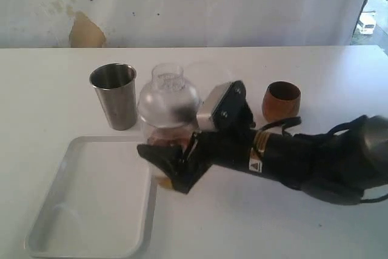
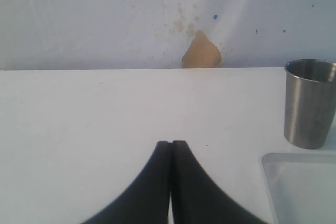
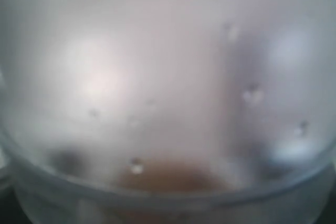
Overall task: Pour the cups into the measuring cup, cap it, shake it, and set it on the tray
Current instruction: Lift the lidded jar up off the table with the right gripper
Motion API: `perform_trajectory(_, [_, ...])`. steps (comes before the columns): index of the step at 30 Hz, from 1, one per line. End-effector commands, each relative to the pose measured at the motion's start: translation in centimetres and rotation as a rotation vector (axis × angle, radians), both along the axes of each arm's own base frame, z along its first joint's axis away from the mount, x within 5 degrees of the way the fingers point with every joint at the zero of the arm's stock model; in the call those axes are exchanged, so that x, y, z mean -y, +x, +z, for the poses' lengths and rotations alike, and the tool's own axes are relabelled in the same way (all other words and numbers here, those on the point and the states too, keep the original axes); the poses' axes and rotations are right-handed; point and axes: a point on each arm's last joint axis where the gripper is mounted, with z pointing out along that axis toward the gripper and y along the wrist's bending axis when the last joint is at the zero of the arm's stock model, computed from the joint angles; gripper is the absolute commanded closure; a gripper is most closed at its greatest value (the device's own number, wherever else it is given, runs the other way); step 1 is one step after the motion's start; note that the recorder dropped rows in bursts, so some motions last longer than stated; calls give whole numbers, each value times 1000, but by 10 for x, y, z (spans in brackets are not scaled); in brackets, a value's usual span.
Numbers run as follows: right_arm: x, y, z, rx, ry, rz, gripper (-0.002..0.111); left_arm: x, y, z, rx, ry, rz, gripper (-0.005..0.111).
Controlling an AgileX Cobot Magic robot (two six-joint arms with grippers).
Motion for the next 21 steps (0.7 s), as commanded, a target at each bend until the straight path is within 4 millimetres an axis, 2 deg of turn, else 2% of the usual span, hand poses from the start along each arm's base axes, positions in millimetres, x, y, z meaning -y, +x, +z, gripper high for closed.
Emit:
perform_trajectory(1, [10, 0, 54, 54, 200, -119, 108, 0, 0, -1, 9, 4, -1, 106])
perform_trajectory(2, [6, -6, 62, 70, 244, -65, 108, 0, 0, -1, 9, 4, -1, 106])
perform_trajectory(4, [-4, -15, 66, 83, 170, 0, 108, 0, 0, -1, 9, 4, -1, 106])
perform_trajectory(6, [2, -11, 63, 66, 2, -115, 108, 0, 0, -1, 9, 4, -1, 106])
perform_trajectory(7, [11, -4, 65, 31, -1, -234, 108, 0, 0, -1, 9, 4, -1, 106])
perform_trajectory(8, [17, -2, 68, 4, 69, -306, 108, 0, 0, -1, 9, 4, -1, 106])
perform_trajectory(9, [17, -5, 70, 14, 124, -279, 108, 0, 0, -1, 9, 4, -1, 106])
perform_trajectory(10, [10, -13, 74, 53, 153, -154, 108, 0, 0, -1, 9, 4, -1, 106])
perform_trajectory(11, [-1, -25, 78, 78, 135, -14, 108, 0, 0, -1, 9, 4, -1, 106])
perform_trajectory(12, [-7, -29, 78, 74, 92, 25, 108, 0, 0, -1, 9, 4, -1, 106])
perform_trajectory(13, [-9, -28, 76, 61, 22, -27, 108, 0, 0, -1, 9, 4, -1, 106])
perform_trajectory(14, [-2, -21, 74, 44, -23, -154, 108, 0, 0, -1, 9, 4, -1, 106])
perform_trajectory(15, [5, -14, 75, 23, 1, -263, 108, 0, 0, -1, 9, 4, -2, 106])
perform_trajectory(16, [12, -10, 78, 8, 110, -346, 108, 0, 0, -1, 9, 3, -2, 106])
perform_trajectory(17, [11, -15, 83, 16, 216, -305, 108, 0, 0, -1, 9, 3, -2, 106])
perform_trajectory(19, [-12, -37, 92, 90, 213, -13, 108, 0, 0, -1, 9, 3, -2, 106])
perform_trajectory(20, [-19, -41, 91, 79, 141, 1, 108, 0, 0, -1, 9, 3, -2, 106])
perform_trajectory(21, [-17, -35, 89, 44, 66, -108, 108, 0, 0, -1, 9, 3, -2, 106])
